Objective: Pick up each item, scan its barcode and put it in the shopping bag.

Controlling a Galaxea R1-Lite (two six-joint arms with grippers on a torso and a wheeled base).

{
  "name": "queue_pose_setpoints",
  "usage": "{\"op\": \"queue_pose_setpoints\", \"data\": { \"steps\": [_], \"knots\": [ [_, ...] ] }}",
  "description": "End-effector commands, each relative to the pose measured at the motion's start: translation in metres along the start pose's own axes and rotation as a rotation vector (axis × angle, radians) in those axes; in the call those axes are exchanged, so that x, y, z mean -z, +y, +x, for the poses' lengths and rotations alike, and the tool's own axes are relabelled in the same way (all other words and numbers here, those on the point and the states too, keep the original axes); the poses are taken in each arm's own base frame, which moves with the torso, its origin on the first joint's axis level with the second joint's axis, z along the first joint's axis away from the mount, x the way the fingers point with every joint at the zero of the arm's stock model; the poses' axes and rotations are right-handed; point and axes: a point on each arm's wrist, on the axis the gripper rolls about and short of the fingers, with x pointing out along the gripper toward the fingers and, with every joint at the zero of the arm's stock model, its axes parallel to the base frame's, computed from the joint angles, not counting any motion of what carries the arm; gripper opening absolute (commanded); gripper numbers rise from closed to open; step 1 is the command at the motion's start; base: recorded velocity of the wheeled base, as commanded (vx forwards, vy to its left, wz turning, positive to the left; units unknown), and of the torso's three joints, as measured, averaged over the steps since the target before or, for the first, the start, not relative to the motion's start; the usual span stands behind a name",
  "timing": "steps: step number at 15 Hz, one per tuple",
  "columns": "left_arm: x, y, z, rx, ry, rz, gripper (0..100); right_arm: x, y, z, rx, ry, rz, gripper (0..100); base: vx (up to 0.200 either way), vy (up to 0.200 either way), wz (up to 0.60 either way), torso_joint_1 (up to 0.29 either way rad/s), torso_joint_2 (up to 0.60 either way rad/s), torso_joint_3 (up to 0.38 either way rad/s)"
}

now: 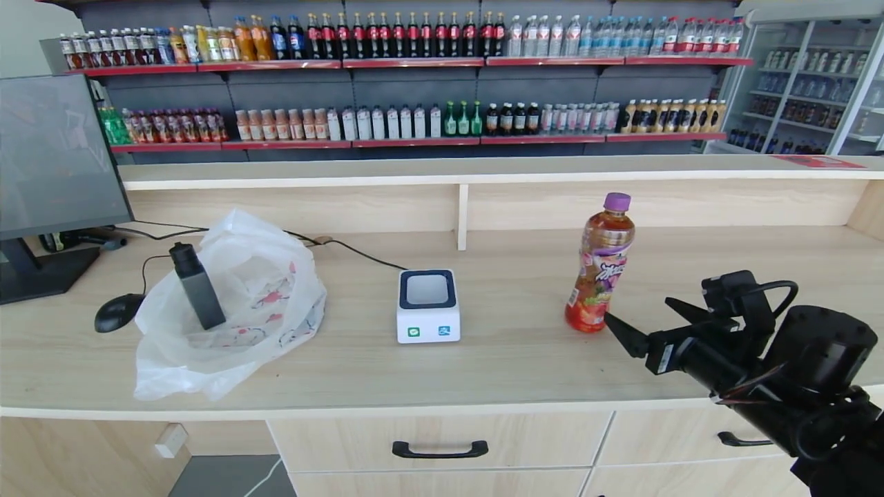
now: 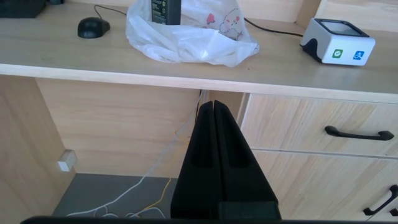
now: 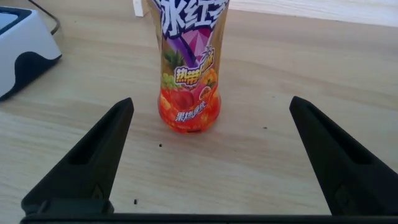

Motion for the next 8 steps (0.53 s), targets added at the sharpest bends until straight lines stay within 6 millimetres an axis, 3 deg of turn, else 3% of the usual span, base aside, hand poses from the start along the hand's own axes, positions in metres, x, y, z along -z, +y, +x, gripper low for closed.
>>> {"op": "queue_pose_setpoints", "data": {
  "steps": [1,8],
  "knots": [
    [0.000,0.000,0.000,-0.001,0.000,-0.001,0,0.005,-0.004,0.012,0.014,0.006,0.000,100,0.000,0.000,0.00,0.000,0.00,0.000],
    [0.000,0.000,0.000,-0.002,0.000,-0.002,0,0.001,-0.002,0.027,0.005,-0.033,-0.004,100,0.000,0.000,0.00,0.000,0.00,0.000]
  ]
}}
